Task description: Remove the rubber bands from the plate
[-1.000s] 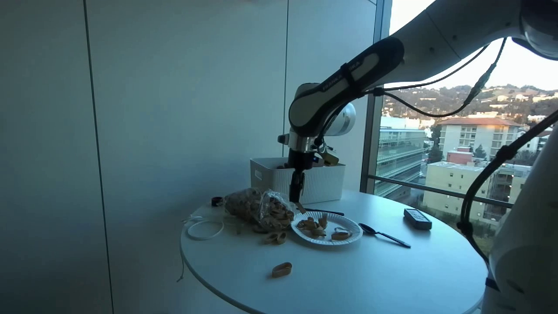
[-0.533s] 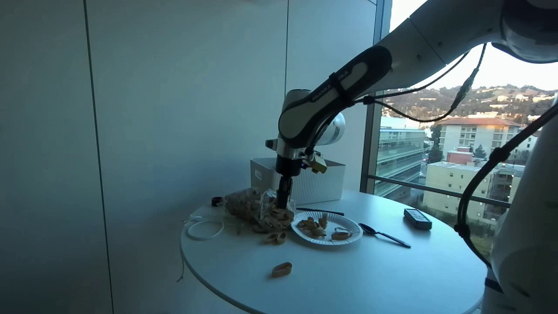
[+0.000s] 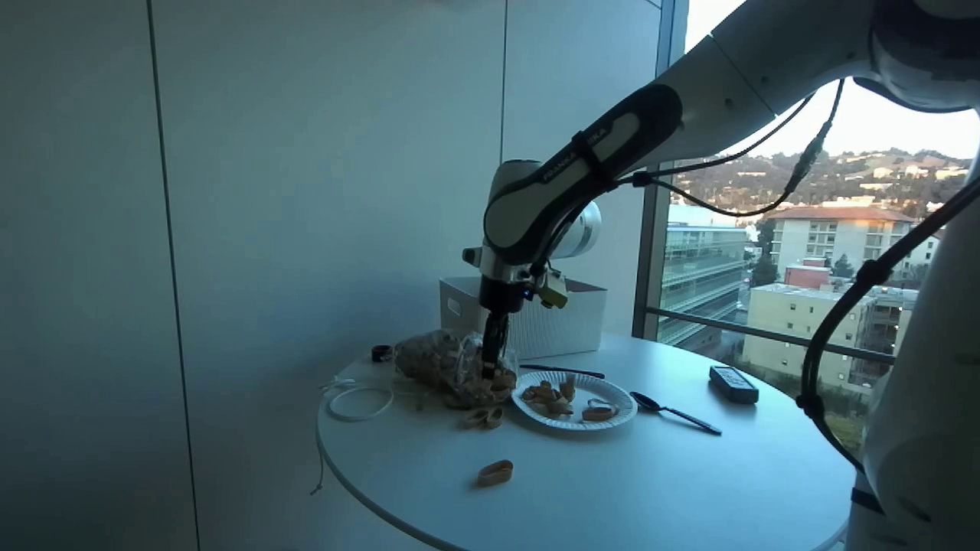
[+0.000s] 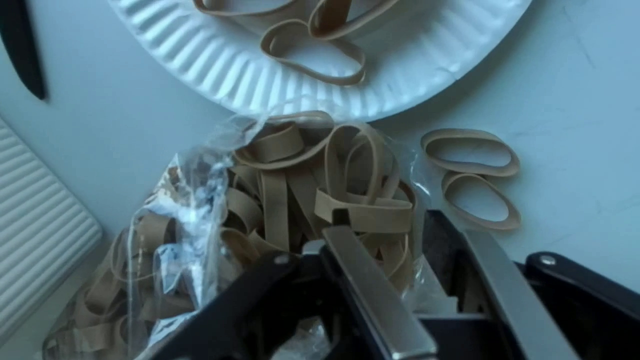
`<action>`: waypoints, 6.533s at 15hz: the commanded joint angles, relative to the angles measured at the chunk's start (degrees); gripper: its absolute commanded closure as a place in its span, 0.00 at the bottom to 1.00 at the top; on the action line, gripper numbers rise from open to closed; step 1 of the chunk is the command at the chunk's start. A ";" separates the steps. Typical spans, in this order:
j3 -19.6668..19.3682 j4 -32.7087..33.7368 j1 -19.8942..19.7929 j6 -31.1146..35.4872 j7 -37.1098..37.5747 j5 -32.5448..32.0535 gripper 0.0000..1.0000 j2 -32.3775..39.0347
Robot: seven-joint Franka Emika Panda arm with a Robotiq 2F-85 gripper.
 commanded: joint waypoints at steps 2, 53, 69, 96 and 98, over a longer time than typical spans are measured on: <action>-0.57 -0.22 -1.13 -7.60 4.78 -1.12 0.18 -7.19; -4.65 4.75 -7.18 -21.93 16.89 -0.91 0.28 6.49; -4.94 6.92 -7.66 -22.94 15.42 -0.17 0.88 3.13; 0.06 1.23 -1.95 3.51 9.87 -0.79 0.29 3.79; 0.07 0.53 -1.76 3.80 9.32 -0.20 0.64 2.67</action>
